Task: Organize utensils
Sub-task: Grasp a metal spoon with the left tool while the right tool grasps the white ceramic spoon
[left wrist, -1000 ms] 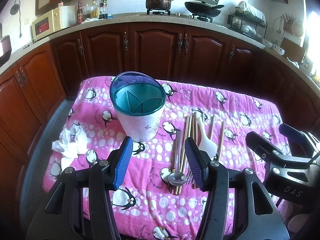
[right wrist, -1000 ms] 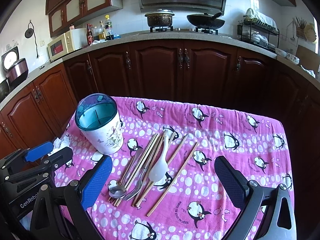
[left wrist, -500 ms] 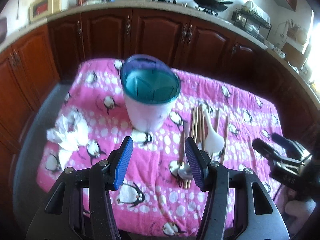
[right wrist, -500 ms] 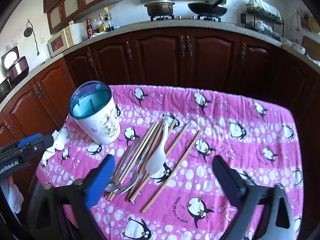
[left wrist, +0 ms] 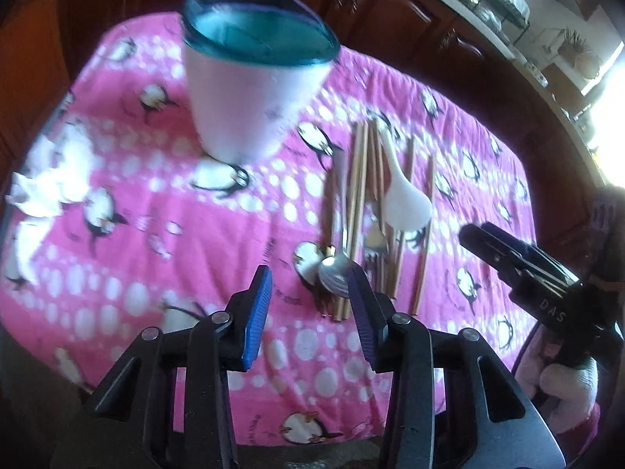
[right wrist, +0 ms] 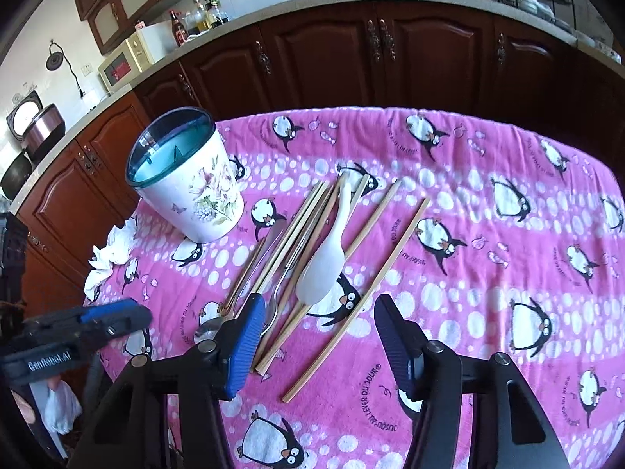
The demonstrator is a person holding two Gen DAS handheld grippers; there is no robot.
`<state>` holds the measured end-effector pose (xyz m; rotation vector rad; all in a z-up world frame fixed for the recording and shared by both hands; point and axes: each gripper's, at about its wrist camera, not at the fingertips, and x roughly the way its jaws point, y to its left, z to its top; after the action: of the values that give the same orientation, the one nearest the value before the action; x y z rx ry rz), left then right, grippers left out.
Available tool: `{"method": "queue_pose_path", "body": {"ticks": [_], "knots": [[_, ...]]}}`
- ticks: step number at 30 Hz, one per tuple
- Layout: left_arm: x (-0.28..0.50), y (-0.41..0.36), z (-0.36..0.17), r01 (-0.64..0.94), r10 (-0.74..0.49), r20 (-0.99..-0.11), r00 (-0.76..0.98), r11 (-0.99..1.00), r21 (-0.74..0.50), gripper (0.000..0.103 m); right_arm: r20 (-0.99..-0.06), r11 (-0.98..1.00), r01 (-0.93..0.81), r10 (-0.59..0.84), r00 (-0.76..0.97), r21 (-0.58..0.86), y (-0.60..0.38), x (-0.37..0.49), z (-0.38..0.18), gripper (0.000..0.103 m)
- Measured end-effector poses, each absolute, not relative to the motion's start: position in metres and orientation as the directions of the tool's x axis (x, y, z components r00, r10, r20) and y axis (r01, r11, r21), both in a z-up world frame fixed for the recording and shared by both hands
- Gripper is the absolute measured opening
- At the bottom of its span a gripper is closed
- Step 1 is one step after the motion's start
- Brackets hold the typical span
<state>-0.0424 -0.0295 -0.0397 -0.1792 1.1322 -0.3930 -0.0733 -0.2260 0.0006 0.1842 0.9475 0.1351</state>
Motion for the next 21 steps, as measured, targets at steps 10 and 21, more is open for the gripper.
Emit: {"method": "queue_pose_path", "body": {"ticks": [10, 21], "knots": [[-0.03, -0.051, -0.067, 0.221, -0.447, -0.859, 0.251, 0.89, -0.399, 0.039, -0.806, 0.962, -0.033, 0.244, 0.539, 0.269, -0.235, -0.046, -0.021, 0.057], [-0.018, -0.055, -0.078, 0.211, -0.422, -0.875, 0.238, 0.901, -0.378, 0.01, -0.807, 0.937, -0.021, 0.312, 0.502, 0.349, -0.246, -0.027, -0.042, 0.047]]}}
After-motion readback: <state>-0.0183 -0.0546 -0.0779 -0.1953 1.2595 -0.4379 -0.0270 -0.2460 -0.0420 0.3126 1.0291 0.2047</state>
